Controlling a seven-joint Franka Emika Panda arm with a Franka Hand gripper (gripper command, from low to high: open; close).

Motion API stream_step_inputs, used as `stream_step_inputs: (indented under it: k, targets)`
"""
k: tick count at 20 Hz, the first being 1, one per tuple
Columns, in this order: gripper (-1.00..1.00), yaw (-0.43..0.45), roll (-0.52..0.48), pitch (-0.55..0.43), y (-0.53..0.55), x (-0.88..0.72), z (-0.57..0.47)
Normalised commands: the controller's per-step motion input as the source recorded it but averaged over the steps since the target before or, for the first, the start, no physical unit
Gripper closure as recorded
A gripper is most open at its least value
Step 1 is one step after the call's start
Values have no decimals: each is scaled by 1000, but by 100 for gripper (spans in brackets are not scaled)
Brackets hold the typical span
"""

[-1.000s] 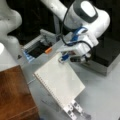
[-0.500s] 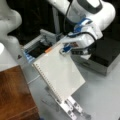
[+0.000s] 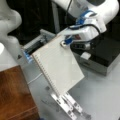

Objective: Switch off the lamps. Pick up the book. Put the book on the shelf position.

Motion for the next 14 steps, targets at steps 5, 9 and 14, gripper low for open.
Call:
stream_step_inputs:
  k: [5, 9, 14]
  targets:
    - [100, -247, -223, 190, 90, 353, 249]
    - [100, -307, -196, 191, 107, 356, 367]
    - [100, -328, -144, 156, 64, 309, 436]
